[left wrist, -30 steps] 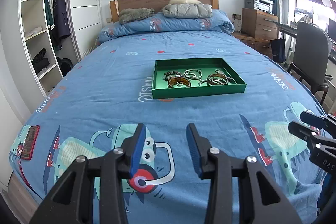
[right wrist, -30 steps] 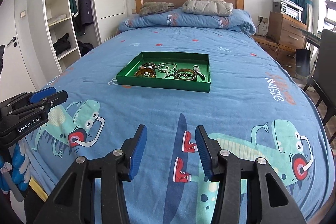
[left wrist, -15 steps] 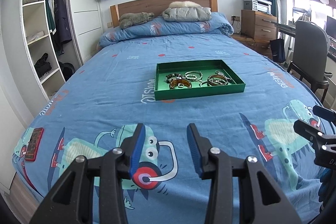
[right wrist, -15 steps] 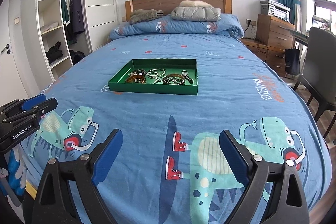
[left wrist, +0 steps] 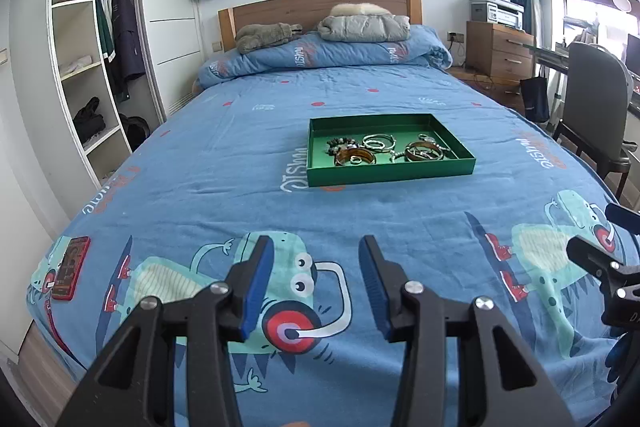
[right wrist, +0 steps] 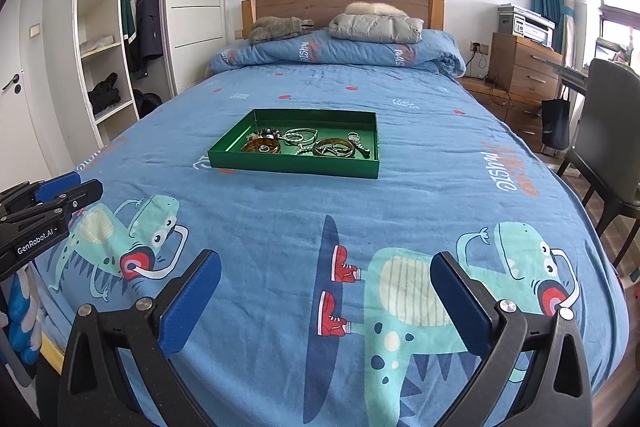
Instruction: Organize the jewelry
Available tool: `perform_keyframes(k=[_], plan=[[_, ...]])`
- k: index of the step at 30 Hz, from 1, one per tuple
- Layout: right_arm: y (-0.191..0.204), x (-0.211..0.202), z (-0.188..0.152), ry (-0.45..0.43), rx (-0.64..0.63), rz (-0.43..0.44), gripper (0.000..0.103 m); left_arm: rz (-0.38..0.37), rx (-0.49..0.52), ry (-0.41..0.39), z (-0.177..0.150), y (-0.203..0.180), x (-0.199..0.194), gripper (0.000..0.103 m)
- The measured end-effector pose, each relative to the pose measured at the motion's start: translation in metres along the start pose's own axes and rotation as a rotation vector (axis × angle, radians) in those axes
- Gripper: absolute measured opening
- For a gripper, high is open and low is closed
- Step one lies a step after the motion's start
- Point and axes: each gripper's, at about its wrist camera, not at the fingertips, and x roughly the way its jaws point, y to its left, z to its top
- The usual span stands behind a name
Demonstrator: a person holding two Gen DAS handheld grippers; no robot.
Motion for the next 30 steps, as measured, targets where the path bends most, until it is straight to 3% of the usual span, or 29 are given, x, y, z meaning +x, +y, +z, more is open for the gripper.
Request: perform_keyframes(k=[30], plan=[[-0.002, 0.005, -0.008, 0.026, 0.005, -0.015, 0.103, -0.015, 0.006, 0.031, -0.013, 0.001, 0.008, 0.047]])
